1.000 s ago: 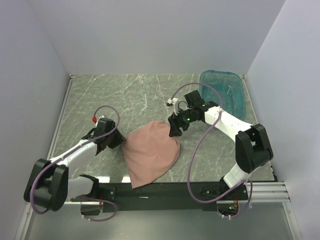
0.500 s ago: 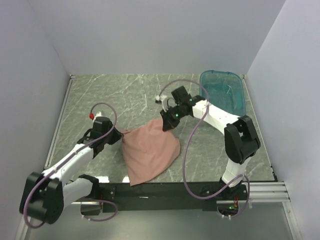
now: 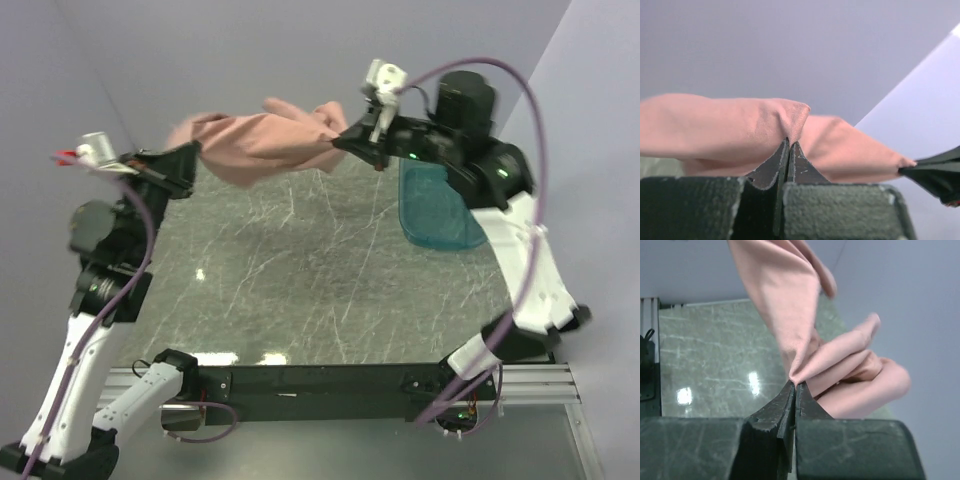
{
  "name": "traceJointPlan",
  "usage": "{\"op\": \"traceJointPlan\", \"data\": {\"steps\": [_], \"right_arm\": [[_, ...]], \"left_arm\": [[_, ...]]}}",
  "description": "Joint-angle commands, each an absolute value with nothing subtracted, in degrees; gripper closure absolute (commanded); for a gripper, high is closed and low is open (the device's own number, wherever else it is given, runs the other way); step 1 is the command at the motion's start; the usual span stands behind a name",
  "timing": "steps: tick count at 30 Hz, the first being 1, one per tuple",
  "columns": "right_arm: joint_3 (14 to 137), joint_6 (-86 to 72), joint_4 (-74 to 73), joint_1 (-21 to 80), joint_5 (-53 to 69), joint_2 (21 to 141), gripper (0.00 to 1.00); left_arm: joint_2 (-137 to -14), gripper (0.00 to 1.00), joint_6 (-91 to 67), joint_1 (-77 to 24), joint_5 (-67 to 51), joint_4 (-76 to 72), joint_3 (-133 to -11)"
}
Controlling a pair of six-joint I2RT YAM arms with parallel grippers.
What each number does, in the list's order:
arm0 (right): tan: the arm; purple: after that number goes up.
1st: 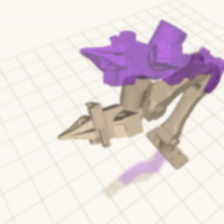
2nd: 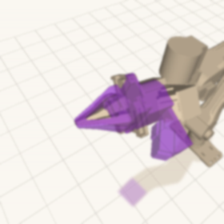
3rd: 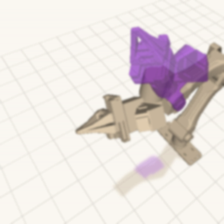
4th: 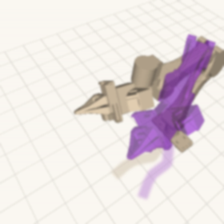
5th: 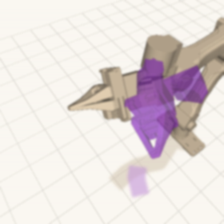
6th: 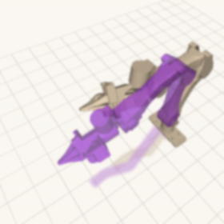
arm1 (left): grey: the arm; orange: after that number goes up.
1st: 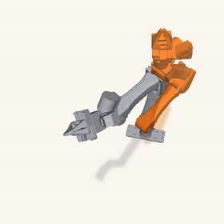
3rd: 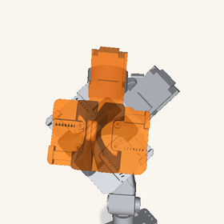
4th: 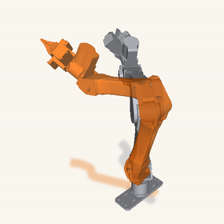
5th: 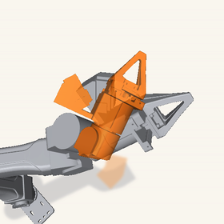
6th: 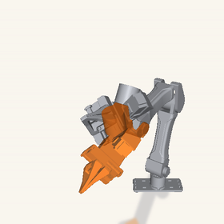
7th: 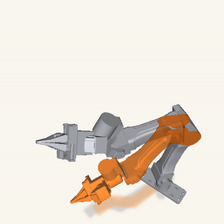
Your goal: Fold and stack the t-shirts
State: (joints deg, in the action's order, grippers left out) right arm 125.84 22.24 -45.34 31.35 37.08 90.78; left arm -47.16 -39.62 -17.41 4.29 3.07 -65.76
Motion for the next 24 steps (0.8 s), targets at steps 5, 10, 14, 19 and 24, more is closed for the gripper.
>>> {"op": "traceJointPlan", "data": {"steps": [5,10,14,19,24], "right_arm": [[99.5,31.89,-43.59,30.15,32.17,74.99,1.0],[72.29,41.99,-48.07,29.88,28.48,66.98,0.66],[58.65,42.54,-48.52,24.55,31.89,62.41,0.4],[57.48,39.65,-43.51,18.37,38.57,59.67,0.27],[63.19,36.57,-44.12,18.02,46.13,71.88,0.3]], "left_arm": [[-41.93,1.0,-36.46,-17.58,1.5,6.93,-64.1],[-35.52,0.61,-42.09,-17.58,-13.77,12.65,-40.24],[-23.76,0.24,-48.16,-17.58,-15.82,19.85,-29.54],[-10.55,0.06,-49.57,-17.58,-8.97,22.5,-28.56],[-24.12,0.08,-49.13,-17.67,-6.42,20.13,-29.53]]}}
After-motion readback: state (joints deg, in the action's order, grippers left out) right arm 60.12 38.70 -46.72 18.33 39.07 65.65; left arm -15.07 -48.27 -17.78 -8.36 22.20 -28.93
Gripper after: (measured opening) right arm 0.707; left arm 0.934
